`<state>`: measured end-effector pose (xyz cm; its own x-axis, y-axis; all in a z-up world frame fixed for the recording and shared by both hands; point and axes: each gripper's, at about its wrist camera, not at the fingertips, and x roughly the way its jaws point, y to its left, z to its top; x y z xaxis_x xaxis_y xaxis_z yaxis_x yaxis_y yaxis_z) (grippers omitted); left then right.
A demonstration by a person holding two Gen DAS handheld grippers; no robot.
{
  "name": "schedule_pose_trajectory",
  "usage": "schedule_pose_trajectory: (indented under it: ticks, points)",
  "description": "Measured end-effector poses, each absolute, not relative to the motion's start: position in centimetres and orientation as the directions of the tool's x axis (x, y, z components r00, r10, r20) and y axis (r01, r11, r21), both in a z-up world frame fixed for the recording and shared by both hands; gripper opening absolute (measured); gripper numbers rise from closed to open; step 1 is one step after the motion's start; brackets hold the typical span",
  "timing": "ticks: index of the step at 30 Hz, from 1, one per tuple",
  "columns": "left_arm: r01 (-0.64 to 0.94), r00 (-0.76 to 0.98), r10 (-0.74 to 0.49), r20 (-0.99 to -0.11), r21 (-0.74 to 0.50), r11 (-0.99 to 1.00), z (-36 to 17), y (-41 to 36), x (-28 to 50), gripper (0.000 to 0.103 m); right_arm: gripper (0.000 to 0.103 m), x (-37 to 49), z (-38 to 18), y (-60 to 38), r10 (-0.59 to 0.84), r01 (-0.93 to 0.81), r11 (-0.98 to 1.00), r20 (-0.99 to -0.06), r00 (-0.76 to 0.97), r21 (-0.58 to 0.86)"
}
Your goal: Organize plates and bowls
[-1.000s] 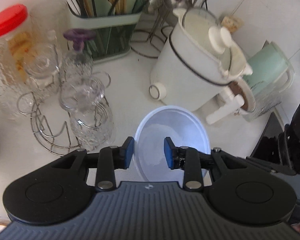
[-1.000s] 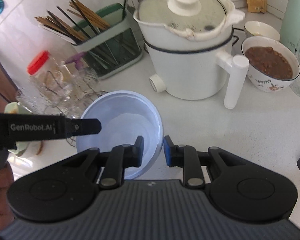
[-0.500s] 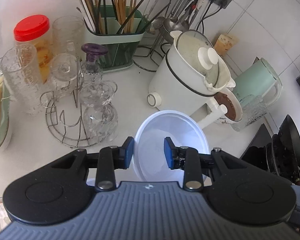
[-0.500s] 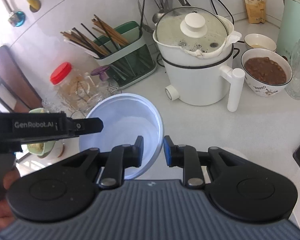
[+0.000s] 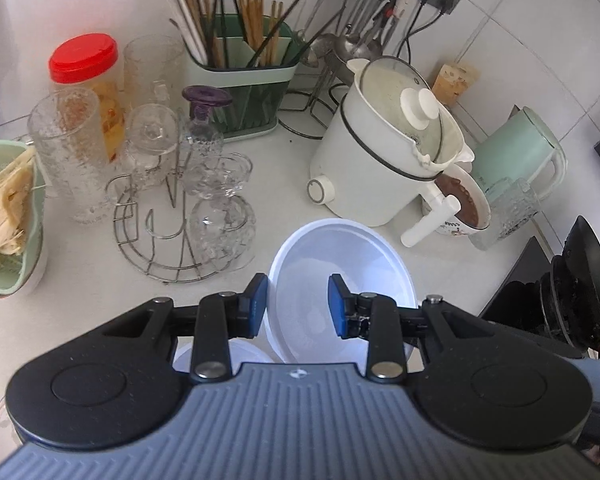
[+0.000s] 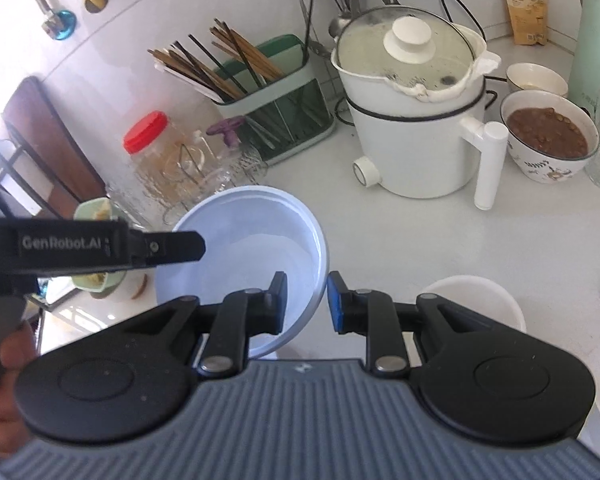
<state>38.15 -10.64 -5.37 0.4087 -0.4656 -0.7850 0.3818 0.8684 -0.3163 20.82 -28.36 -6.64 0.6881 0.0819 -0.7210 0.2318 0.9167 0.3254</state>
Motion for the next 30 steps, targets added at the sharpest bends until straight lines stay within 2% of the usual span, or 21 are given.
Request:
schedule_pose_trajectory:
  ticks: [19,25,30]
  points:
    - [0.188,0.41,-0.326,-0.852,-0.271,0.944,-9.0,-4.6,35.2,0.037,0.026,22.2,-9.7,-23.0,0.223,0.083,0.942,-0.791,0.569,0.326]
    - [0.248,0.41,-0.29,-0.865,-0.2,0.948,-9.8,-5.1,35.2,0.037,0.026,22.7,-10.8,-21.5,0.191,0.061,0.963,-0.827,0.528,0.261]
    - [0.252,0.387,-0.271,-0.882,-0.181,0.951,-11.2,-5.4,35.3,0.037,0.027,22.9,-11.9,-21.4,0.183,0.088,0.961,-0.843,0.506,0.262]
